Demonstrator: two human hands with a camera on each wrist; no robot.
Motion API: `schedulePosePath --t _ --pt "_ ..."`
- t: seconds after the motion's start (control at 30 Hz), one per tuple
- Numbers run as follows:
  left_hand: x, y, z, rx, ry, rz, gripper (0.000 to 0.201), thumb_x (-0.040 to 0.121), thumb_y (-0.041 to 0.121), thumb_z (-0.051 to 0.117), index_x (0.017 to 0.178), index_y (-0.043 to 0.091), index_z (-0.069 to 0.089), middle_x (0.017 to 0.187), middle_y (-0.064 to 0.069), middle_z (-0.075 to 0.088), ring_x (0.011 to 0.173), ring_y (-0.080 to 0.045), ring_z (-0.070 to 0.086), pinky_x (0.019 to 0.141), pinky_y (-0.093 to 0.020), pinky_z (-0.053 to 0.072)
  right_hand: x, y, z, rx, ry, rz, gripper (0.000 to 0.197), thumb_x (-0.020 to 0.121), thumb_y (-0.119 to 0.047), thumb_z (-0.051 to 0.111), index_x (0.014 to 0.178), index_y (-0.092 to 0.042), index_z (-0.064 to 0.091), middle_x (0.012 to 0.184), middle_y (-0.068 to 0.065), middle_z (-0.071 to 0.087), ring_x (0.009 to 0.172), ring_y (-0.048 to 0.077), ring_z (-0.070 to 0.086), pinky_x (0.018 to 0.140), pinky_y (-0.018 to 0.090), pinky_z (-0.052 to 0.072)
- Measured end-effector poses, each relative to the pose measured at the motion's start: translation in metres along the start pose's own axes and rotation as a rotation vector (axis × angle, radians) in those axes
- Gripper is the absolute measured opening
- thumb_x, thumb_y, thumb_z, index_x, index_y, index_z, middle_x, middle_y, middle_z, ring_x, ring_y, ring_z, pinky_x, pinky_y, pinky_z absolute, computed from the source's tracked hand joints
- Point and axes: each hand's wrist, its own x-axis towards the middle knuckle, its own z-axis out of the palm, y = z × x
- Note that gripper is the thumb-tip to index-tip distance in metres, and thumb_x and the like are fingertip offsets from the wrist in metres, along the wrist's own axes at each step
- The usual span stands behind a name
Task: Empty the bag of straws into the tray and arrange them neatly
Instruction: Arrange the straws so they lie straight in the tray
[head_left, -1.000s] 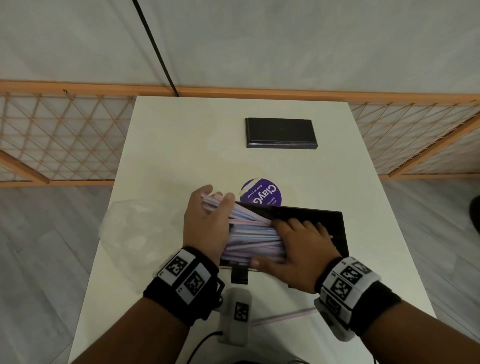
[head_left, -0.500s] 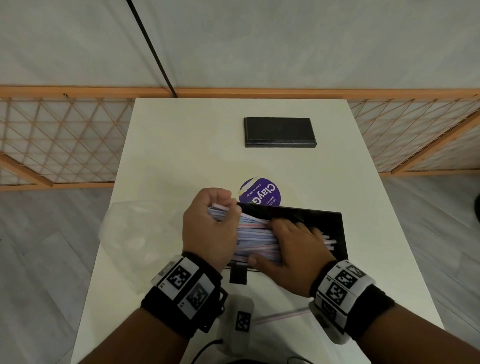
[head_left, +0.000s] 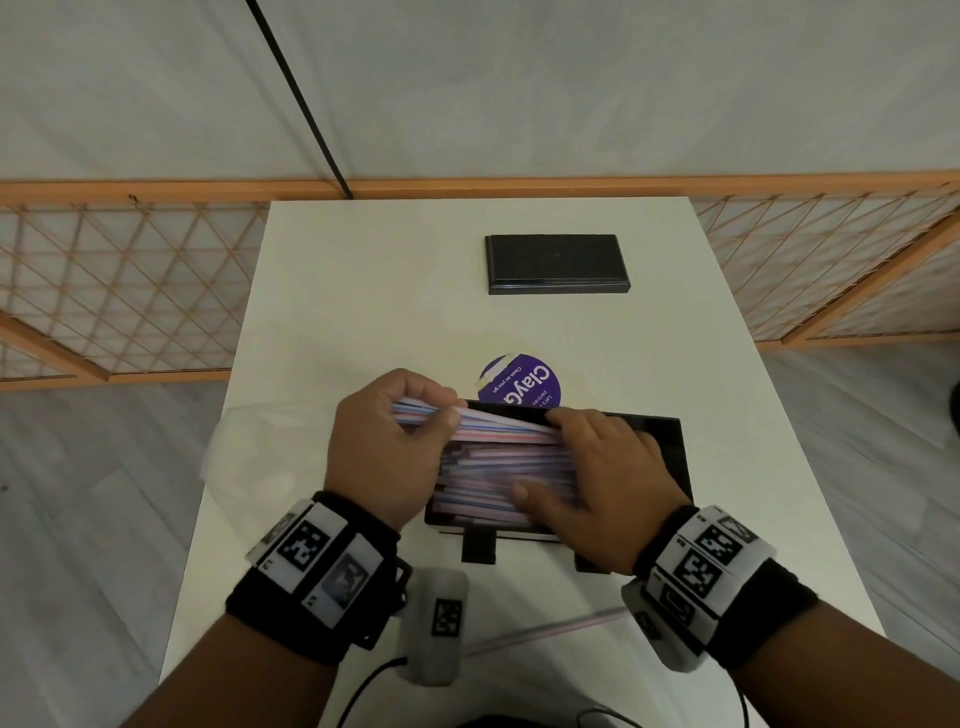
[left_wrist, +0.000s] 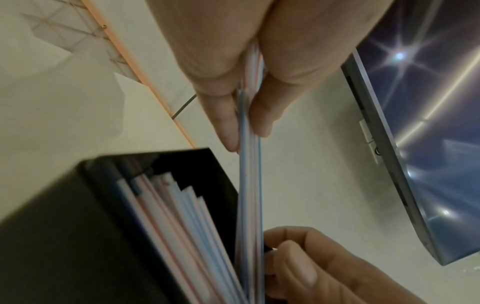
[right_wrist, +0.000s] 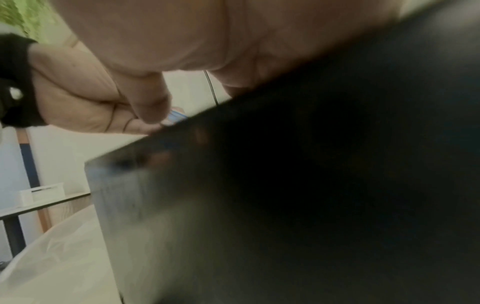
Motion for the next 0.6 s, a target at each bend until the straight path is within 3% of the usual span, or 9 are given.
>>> schedulePosePath --t 0.13,0.23,0.3,0.37,0.43,0.5,0.6 --pt "-0.002 0.005 0.002 -0.151 -0.079 -0.036 0.016 0.077 0.004 0.078 0.077 0.019 0.072 0.088 0.000 0.080 0.088 -0.019 0.077 0.087 -0.046 0.062 0.002 -0.006 -0.004 -0.062 0.070 -0.039 0.072 0.076 -0.077 0.032 0.132 -0.034 0.045 0.123 -0.010 0.054 0.112 0.020 0.049 0.100 0.045 0.036" --pt "-0.009 0.005 0.012 -0.148 -0.183 -0.030 0.009 0.075 0.024 0.075 0.083 0.020 0.076 0.092 -0.002 0.080 0.090 -0.021 0.076 0.089 -0.047 0.060 0.005 -0.007 0.001 -0.168 0.101 -0.053 0.048 0.083 -0.060 0.031 0.104 -0.027 0.059 0.098 -0.007 0.062 0.093 0.026 0.058 0.087 0.046 0.040" --pt "-0.013 0.004 0.019 -0.147 -0.188 -0.025 0.025 0.078 0.041 0.071 0.086 0.019 0.078 0.088 0.001 0.079 0.085 -0.016 0.074 0.083 -0.040 0.060 0.006 -0.005 0.003 -0.161 0.085 -0.047 0.036 0.089 -0.049 0.034 0.094 -0.023 0.058 0.089 -0.004 0.063 0.085 0.028 0.059 0.083 0.046 0.041" --pt "-0.017 0.004 0.021 -0.178 -0.141 -0.020 0.035 0.085 0.051 0.059 0.084 0.022 0.078 0.087 0.006 0.078 0.083 -0.010 0.072 0.080 -0.029 0.057 0.005 -0.002 0.004 -0.177 -0.009 -0.027 0.029 0.092 -0.042 0.038 0.105 -0.023 0.055 0.099 -0.003 0.062 0.094 0.028 0.056 0.089 0.045 0.038" --pt "-0.019 0.003 0.022 -0.213 -0.033 0.018 0.033 0.093 0.049 0.050 0.087 0.027 0.074 0.089 0.013 0.077 0.086 0.002 0.068 0.080 -0.014 0.051 0.004 0.002 0.005 -0.194 -0.036 -0.033 0.027 0.091 -0.038 0.044 0.112 -0.023 0.054 0.106 -0.004 0.057 0.101 0.027 0.053 0.093 0.044 0.037" --pt "-0.018 0.002 0.022 -0.197 0.086 0.024 0.041 0.093 0.055 0.043 0.105 0.027 0.070 0.106 0.013 0.073 0.101 0.009 0.062 0.089 -0.008 0.043 0.001 0.002 0.006 -0.163 -0.025 -0.034 0.036 0.089 -0.050 0.038 0.111 -0.026 0.053 0.105 -0.005 0.053 0.100 0.024 0.051 0.095 0.044 0.038" --pt "-0.014 -0.003 0.027 -0.133 0.070 -0.093 0.071 0.092 0.063 0.033 0.146 0.021 0.048 0.152 0.007 0.048 0.138 0.000 0.042 0.109 -0.013 0.028 -0.003 0.001 0.009 -0.117 -0.068 -0.062 0.068 0.079 -0.079 0.026 0.119 -0.030 0.051 0.113 -0.010 0.051 0.108 0.018 0.048 0.101 0.041 0.036"
